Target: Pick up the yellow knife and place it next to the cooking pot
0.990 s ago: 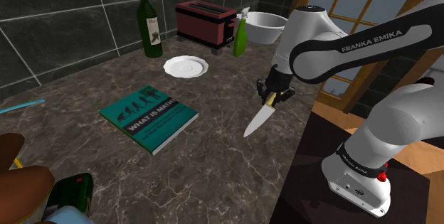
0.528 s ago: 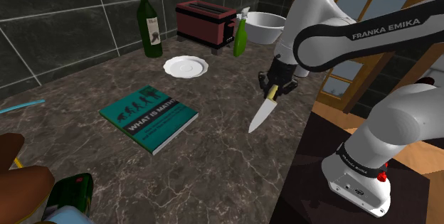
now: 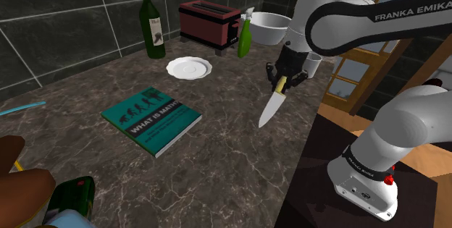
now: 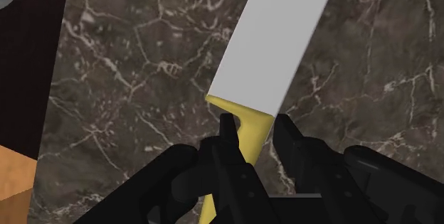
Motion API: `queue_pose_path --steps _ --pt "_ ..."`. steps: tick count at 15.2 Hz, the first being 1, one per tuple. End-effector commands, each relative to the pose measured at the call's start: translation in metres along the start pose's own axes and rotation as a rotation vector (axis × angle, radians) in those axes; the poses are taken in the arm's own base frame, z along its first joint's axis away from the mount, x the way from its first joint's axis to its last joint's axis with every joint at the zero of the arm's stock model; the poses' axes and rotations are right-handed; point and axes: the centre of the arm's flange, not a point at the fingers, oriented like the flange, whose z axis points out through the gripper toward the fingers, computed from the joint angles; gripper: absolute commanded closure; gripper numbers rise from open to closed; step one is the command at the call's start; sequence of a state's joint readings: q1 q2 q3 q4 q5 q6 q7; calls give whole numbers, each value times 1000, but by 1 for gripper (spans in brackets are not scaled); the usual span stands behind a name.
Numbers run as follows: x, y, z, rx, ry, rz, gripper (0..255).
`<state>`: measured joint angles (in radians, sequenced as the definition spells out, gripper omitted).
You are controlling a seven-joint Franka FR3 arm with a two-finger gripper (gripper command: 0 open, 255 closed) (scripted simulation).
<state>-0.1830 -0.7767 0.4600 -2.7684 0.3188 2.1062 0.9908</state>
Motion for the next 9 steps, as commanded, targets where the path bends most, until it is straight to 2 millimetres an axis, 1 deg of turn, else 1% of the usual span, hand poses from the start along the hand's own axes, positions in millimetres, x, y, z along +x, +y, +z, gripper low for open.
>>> queue_pose_path --steps 1,9 --pt "1 0 -11 -1 0 0 255" --pt "4 -3 -53 -1 0 0 255"
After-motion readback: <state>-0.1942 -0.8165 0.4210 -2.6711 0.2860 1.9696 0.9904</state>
